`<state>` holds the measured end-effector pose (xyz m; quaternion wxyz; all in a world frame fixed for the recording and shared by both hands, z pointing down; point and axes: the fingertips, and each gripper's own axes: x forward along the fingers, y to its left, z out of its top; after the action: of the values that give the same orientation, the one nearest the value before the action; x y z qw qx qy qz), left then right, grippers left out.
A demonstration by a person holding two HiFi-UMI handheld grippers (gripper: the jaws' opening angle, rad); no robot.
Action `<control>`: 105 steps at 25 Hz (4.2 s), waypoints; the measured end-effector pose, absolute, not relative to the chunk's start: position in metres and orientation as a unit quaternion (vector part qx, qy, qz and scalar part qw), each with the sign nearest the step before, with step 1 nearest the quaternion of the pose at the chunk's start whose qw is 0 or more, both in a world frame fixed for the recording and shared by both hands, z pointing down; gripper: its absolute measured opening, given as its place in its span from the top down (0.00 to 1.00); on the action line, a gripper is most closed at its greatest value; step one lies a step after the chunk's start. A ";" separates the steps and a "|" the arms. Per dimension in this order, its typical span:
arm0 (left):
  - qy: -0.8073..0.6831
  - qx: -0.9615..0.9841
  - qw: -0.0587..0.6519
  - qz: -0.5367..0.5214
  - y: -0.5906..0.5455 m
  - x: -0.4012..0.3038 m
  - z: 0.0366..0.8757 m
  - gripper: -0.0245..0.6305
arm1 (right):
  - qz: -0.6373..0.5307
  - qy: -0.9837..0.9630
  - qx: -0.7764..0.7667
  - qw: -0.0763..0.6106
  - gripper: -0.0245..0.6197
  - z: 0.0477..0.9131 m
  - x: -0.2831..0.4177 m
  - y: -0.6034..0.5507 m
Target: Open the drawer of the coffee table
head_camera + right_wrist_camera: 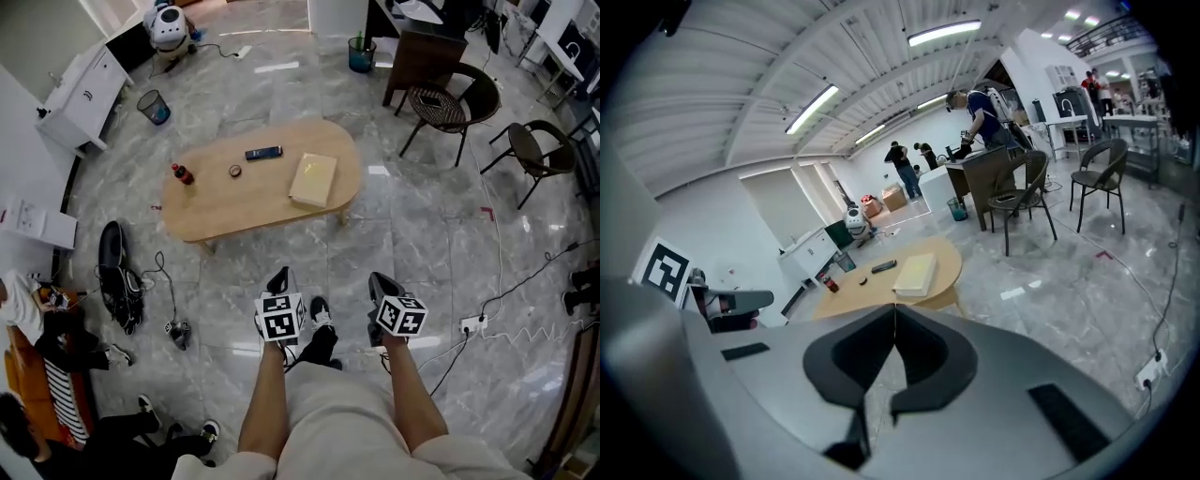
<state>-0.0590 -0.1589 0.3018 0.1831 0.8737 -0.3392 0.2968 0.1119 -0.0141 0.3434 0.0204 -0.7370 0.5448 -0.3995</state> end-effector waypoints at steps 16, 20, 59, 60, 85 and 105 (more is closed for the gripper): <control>-0.352 0.851 0.229 0.315 -0.193 -0.054 0.378 0.94 | -0.398 0.591 -0.695 -0.091 0.94 0.377 0.141 -0.064; -0.348 0.843 0.242 0.332 -0.191 -0.056 0.398 0.95 | -0.404 0.591 -0.691 -0.104 0.94 0.389 0.155 -0.077; -0.461 0.843 0.130 0.246 -0.348 -0.041 0.609 0.94 | -0.218 0.709 -0.663 -0.104 0.94 0.637 0.205 -0.245; -0.462 0.844 0.133 0.239 -0.349 -0.039 0.623 0.94 | -0.205 0.704 -0.672 -0.106 0.94 0.648 0.213 -0.246; -0.464 0.870 0.031 0.162 -0.398 -0.050 0.774 0.94 | -0.053 0.704 -0.708 -0.030 0.94 0.782 0.256 -0.278; -0.426 0.897 0.055 0.104 -0.443 -0.042 0.783 0.66 | -0.090 0.726 -0.679 -0.061 0.93 0.805 0.279 -0.275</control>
<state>-0.0417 -0.4427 0.7832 0.0552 0.8972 -0.4257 0.1038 0.2787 -0.2750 0.8047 -0.0606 -0.6788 0.7262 -0.0902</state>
